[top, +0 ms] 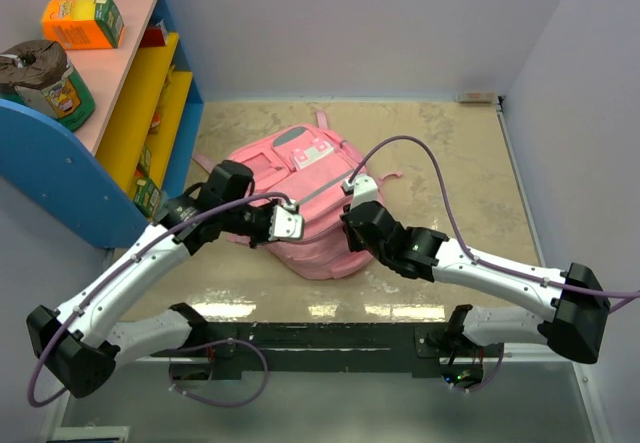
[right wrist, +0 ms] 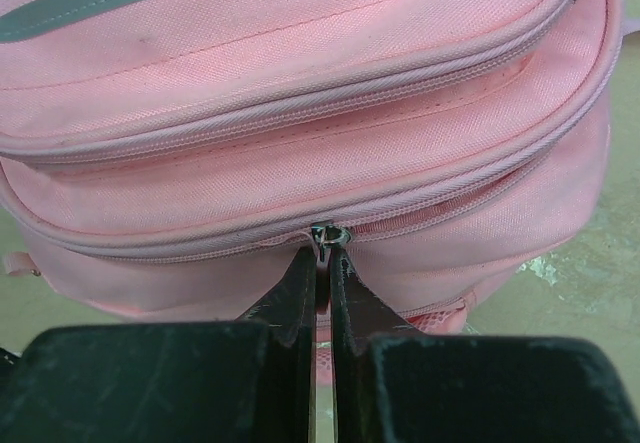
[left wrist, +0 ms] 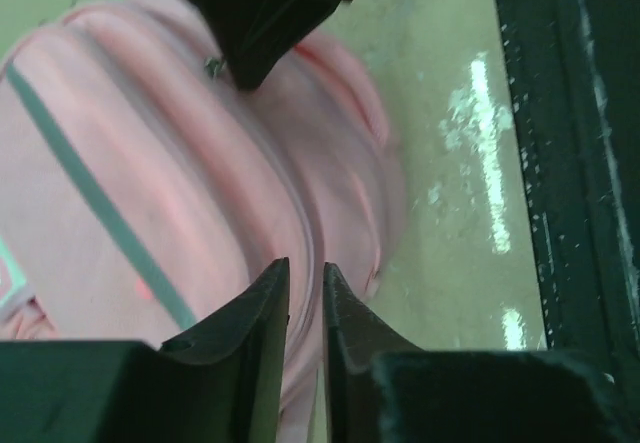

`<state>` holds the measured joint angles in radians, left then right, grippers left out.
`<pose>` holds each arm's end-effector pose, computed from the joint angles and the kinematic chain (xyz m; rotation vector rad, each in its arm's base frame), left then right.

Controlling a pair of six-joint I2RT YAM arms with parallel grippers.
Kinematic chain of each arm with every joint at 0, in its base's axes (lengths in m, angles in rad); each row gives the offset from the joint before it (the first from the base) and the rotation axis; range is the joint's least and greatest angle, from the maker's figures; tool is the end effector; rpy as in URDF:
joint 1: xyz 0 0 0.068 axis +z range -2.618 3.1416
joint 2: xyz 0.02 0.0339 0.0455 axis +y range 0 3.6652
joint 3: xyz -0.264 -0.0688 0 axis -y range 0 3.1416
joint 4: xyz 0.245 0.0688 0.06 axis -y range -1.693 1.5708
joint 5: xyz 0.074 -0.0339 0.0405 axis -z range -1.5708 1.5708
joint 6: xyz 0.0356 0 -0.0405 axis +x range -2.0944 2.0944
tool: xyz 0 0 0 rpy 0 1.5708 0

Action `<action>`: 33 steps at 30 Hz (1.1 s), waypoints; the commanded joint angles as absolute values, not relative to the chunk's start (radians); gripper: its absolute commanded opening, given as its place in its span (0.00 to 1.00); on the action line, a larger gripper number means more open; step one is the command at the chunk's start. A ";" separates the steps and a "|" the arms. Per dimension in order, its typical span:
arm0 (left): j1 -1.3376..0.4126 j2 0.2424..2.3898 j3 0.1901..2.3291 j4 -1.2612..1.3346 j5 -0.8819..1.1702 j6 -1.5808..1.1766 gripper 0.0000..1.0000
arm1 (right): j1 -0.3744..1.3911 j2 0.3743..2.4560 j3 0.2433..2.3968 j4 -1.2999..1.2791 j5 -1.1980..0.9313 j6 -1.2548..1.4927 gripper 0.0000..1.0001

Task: Pack the student bag
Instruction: Zip the student bag at the center of the board.

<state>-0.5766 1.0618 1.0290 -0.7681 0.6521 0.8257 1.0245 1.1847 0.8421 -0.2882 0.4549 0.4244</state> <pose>0.1638 -0.1323 0.3225 1.6732 1.5080 -0.6364 0.1469 0.2115 0.2698 -0.3912 2.1134 0.3486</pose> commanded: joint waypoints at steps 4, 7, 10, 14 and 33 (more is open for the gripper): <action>-0.775 1.178 1.040 -0.626 0.563 0.678 0.32 | 1.026 1.187 0.847 -0.178 0.417 0.445 0.00; -0.785 1.213 1.026 -0.562 0.509 0.663 0.32 | 1.028 1.178 0.841 -0.176 0.416 0.452 0.00; -0.785 1.238 1.025 -0.497 0.440 0.650 0.31 | 1.028 1.166 0.833 -0.166 0.402 0.454 0.00; -0.790 1.270 1.028 -0.436 0.402 0.618 0.31 | 1.026 1.164 0.824 -0.160 0.387 0.456 0.00; -0.871 1.298 0.879 -0.250 0.043 0.506 0.18 | 1.026 1.134 0.804 -0.140 0.380 0.468 0.00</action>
